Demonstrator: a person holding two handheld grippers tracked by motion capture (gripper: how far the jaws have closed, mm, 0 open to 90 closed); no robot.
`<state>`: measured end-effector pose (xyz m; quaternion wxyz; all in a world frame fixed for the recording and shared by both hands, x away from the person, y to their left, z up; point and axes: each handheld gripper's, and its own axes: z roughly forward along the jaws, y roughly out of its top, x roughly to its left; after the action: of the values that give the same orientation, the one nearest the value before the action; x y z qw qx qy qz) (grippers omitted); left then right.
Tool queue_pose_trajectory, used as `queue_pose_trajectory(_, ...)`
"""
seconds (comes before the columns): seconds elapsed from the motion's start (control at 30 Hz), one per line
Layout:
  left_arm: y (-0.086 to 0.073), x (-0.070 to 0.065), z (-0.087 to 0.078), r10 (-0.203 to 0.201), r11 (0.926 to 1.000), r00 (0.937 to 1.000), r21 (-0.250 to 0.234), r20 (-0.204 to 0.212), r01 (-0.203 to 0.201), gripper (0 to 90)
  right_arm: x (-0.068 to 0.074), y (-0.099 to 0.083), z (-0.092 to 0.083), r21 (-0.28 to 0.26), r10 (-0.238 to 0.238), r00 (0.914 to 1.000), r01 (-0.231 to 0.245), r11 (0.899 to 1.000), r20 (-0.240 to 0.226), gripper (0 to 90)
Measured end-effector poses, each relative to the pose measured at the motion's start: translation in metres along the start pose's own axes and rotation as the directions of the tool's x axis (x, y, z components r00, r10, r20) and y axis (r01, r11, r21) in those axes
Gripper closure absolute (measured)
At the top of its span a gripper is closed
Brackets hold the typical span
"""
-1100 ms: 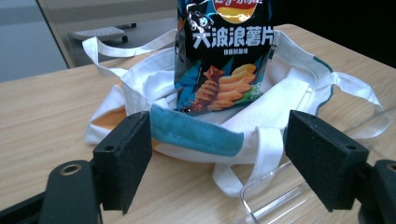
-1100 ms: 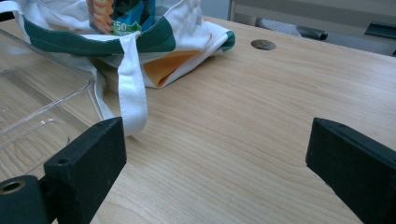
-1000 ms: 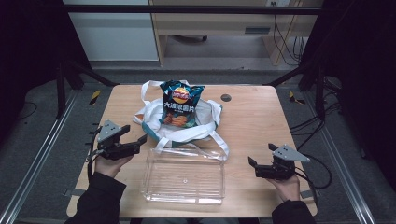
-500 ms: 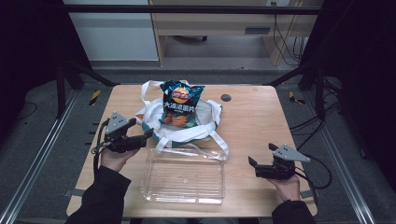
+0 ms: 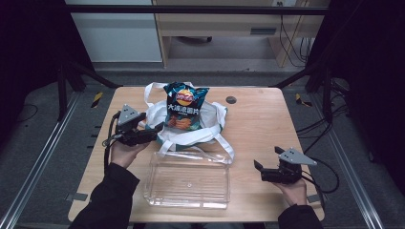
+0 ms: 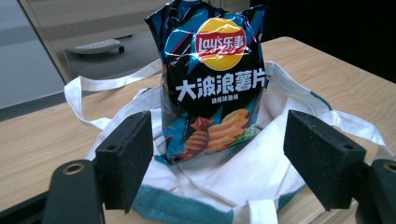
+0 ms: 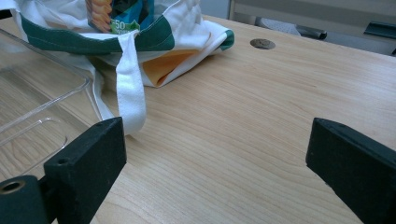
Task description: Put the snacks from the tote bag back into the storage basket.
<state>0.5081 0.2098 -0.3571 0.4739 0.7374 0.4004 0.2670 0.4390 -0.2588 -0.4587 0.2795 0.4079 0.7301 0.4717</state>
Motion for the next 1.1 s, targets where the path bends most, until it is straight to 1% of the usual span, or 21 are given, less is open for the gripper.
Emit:
queue_pose_trajectory(0.1, 0.004, 0.000, 0.005, 0.015, 0.9999, 0.9999, 0.009, -0.006, -0.015, 23.9, 0.000, 0.000, 0.000, 0.000, 0.000, 1.0000, 0.000, 1.000, 0.000, 5.3)
queue_pose_trajectory(0.17, 0.006, 0.001, 0.007, 0.016, 0.9998, 0.9999, 0.010, -0.005, -0.016, 23.9, 0.000, 0.000, 0.000, 0.000, 0.000, 1.0000, 0.000, 1.000, 0.001, 5.3)
queue_pose_trajectory(0.27, 0.012, 0.002, 0.012, 0.011, 0.9999, 0.9999, 0.003, 0.000, -0.011, 24.3, 0.000, 0.000, 0.000, 0.000, 0.002, 1.0000, -0.002, 1.000, 0.000, 5.3)
queue_pose_trajectory(0.33, 0.015, 0.002, 0.015, 0.015, 0.9999, 0.9999, 0.005, -0.003, -0.015, 24.6, 0.000, 0.000, 0.000, 0.000, 0.000, 1.0000, 0.000, 1.000, -0.001, 5.3)
queue_pose_trajectory(0.6, 0.021, 0.005, 0.025, 0.013, 0.9999, 0.9999, 0.009, -0.010, -0.013, 25.4, 0.000, 0.000, 0.000, -0.001, 0.004, 1.0000, -0.004, 1.000, -0.001, 5.3)
queue_pose_trajectory(0.9, 0.027, 0.007, 0.038, 0.021, 0.9996, 0.9996, 0.021, -0.020, -0.021, 26.5, 0.000, 0.000, 0.000, -0.001, 0.003, 1.0000, -0.003, 1.000, 0.000, 5.3)
queue_pose_trajectory(1.03, 0.033, 0.011, 0.043, 0.010, 0.9999, 0.9996, 0.007, -0.025, -0.009, 27.7, -0.001, 0.000, -0.001, -0.004, 0.004, 1.0000, -0.004, 1.000, 0.002, 5.3)
queue_pose_trajectory(1.1, 0.035, 0.011, 0.045, 0.013, 0.9999, 0.9996, 0.009, -0.027, -0.012, 27.9, -0.001, 0.000, -0.001, -0.004, 0.004, 1.0000, -0.004, 1.000, 0.002, 5.3)
